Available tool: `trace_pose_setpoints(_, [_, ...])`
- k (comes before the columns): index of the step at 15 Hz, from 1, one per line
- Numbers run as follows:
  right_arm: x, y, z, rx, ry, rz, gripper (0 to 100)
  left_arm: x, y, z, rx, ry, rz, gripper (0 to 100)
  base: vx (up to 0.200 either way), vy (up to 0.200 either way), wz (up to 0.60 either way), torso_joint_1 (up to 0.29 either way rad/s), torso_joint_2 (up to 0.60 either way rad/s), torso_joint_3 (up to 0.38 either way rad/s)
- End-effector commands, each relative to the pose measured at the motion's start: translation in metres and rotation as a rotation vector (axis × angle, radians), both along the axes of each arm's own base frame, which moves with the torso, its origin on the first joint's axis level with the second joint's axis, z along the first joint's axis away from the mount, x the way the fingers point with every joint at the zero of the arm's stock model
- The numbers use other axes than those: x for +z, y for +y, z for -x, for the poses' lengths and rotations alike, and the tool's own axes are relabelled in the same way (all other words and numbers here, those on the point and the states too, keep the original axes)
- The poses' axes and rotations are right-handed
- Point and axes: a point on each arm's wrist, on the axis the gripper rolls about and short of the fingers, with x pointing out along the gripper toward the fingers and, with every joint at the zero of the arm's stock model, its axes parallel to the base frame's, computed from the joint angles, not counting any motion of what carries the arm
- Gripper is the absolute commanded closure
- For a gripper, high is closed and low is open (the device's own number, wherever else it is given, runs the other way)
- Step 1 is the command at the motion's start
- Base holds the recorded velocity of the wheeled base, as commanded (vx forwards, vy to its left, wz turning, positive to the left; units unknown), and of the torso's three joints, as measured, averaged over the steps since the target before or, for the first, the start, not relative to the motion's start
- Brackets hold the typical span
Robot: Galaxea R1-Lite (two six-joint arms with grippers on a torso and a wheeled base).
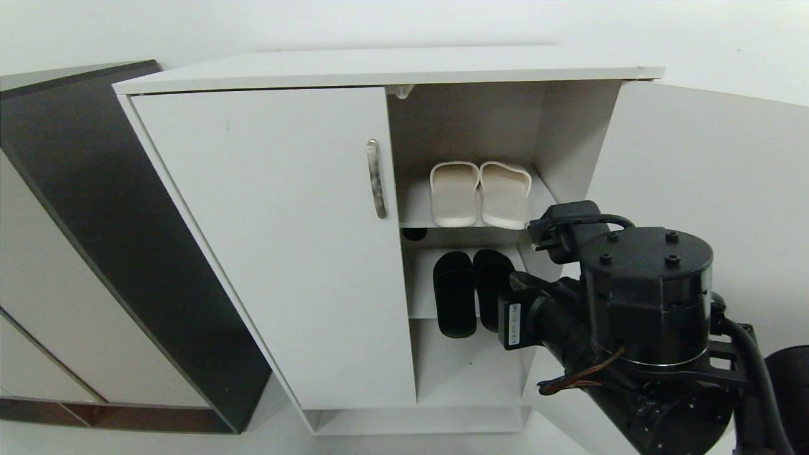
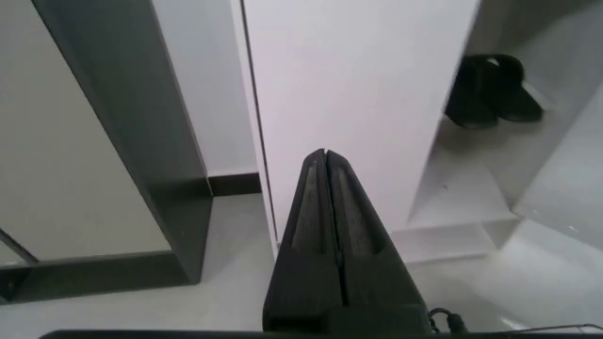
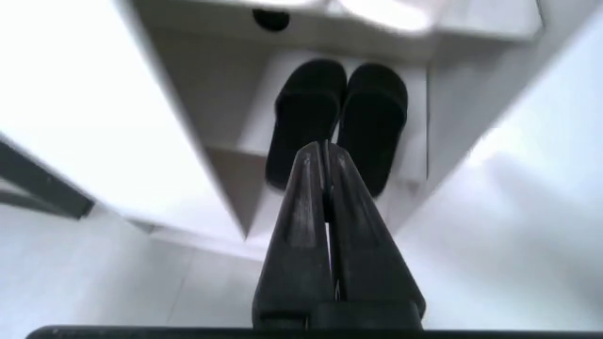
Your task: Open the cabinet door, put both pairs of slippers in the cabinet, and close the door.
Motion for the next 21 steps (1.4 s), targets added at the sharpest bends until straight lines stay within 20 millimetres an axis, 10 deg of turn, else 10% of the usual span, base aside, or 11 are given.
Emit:
trace_pose_setpoints(1, [-0.002, 0.000, 0.000, -0.001, 0.004, 0.007, 100, 0.000, 0.000, 0.000, 0.000, 0.000, 0.000, 100, -0.200, 0.000, 0.00, 0.007, 0.01, 0.002])
trace_pose_setpoints(9, [-0.007, -0.002, -0.005, -0.016, 0.005, 0.015, 100, 0.000, 0.000, 0.000, 0.000, 0.000, 0.000, 100, -0.200, 0.000, 0.00, 0.003, 0.00, 0.003])
trace_pose_setpoints(21, [-0.017, -0.008, -0.005, -0.009, 0.021, 0.034, 100, 0.000, 0.000, 0.000, 0.000, 0.000, 0.000, 100, 0.000, 0.000, 0.00, 0.000, 0.00, 0.000])
